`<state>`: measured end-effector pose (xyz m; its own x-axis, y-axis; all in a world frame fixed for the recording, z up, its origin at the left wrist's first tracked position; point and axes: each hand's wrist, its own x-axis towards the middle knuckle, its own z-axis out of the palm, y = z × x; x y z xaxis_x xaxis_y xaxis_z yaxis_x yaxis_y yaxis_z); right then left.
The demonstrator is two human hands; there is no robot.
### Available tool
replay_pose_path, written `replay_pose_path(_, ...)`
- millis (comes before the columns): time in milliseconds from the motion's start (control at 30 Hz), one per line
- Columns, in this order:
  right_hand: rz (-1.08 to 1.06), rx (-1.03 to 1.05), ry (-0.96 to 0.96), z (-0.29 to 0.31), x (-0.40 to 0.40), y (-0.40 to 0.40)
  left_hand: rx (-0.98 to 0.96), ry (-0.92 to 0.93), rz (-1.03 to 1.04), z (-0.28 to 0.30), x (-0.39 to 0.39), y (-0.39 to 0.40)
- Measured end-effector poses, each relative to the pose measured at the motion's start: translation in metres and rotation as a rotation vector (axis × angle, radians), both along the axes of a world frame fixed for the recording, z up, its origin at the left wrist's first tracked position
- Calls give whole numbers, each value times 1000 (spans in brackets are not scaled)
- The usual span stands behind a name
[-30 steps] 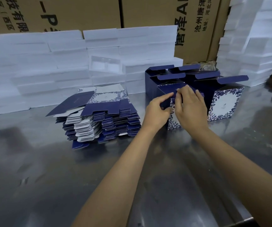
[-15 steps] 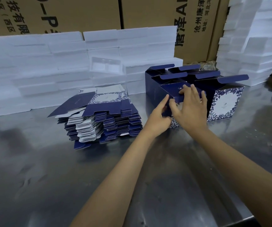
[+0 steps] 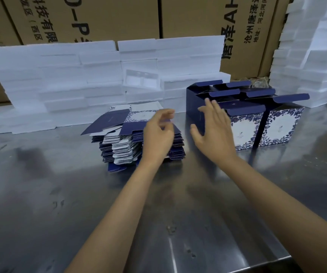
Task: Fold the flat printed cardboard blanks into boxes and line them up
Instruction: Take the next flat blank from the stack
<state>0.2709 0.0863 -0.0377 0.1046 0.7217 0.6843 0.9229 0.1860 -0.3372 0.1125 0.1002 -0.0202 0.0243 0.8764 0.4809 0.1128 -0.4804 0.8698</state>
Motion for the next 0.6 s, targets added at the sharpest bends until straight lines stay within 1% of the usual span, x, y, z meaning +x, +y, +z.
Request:
replay_pose_path(67,83,-48,41,2,-21,1,81,-12,175,6,-25,3)
replay_pose_path(167,179,-111,111,4,-48,5,122,-146,467,9,-73,15)
replay_pose_path(200,198,-127,122,4,-55,7,91,-157,570,8,-90,21)
replay_pose_path(233,209,-141,129,5,-62,9,20,-137,665,4,-107,27)
replay_pose_path(267,213,-159,140,4,-67,12,-90,-99,732,0,-123,32)
replay_pose_path(300,208,-181,157,4,-72,15,-221,-64,746,-4,-136,37)
replay_pose_path(333,192,-208,172,3,-77,19,-344,-49,701,-9,-147,39)
replay_pose_path(400,140,-269,195,3,-86,25,-496,-101,526,-19,-160,41)
replay_pose_path(467,99,-284,235,0,-96,30,-530,-212,391,-28,-165,42)
replay_pose_path(500,82,-268,267,-2,-100,31,-520,-240,360,-30,-165,42)
replay_pose_path(600,54,-197,354,-5,-109,37,-428,-189,312,-31,-166,48)
